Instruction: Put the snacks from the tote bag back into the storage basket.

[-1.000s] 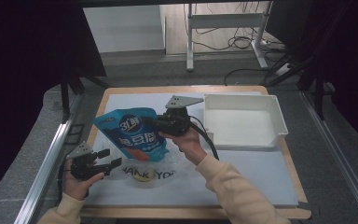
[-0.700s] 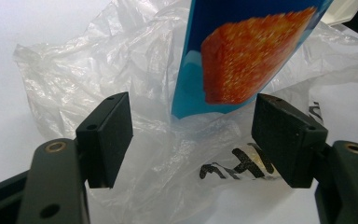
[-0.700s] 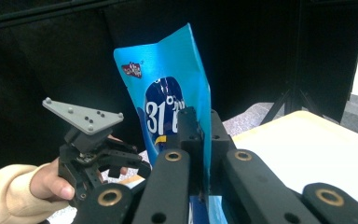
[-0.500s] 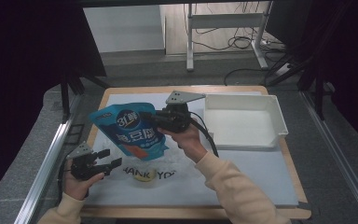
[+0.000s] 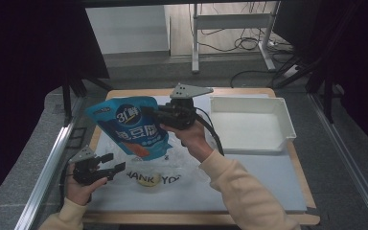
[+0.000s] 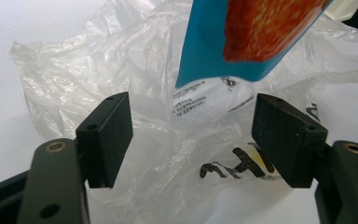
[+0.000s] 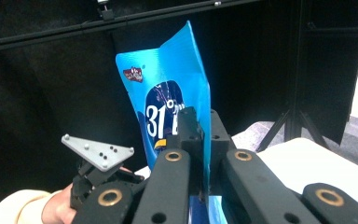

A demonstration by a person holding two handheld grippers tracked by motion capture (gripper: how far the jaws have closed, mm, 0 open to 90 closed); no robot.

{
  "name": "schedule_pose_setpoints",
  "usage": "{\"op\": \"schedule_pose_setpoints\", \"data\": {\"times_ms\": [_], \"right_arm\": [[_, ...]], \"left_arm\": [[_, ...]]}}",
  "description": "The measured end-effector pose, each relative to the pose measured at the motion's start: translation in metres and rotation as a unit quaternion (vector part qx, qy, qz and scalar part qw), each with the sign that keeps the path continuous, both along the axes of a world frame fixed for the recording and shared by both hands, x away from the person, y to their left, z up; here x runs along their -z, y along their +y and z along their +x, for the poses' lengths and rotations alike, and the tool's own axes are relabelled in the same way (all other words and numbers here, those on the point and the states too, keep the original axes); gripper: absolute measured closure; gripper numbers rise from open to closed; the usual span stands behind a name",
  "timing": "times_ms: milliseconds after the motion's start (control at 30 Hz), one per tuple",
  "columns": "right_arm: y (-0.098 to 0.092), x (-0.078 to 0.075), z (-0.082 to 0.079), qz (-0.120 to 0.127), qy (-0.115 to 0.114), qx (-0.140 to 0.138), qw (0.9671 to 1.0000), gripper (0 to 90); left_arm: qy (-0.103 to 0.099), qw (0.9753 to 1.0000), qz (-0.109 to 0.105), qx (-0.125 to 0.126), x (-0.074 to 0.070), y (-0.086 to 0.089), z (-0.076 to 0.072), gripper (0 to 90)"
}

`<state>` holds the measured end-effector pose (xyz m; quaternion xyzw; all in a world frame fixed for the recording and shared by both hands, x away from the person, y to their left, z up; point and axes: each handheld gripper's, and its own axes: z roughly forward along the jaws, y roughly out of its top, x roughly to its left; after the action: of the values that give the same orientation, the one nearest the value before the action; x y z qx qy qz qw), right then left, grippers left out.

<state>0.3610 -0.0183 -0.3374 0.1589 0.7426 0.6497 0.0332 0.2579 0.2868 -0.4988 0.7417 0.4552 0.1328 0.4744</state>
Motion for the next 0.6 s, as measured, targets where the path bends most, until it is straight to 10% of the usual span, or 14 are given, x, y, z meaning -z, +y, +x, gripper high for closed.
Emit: {"op": "schedule_pose_setpoints", "data": {"times_ms": [600], "right_arm": [[-0.030, -0.025, 0.009, 0.022, -0.008, 0.025, 0.9994, 89.1]], "left_arm": [[0.001, 1.0000, -0.001, -0.001, 0.000, 0.000, 0.000, 29.4]]}}
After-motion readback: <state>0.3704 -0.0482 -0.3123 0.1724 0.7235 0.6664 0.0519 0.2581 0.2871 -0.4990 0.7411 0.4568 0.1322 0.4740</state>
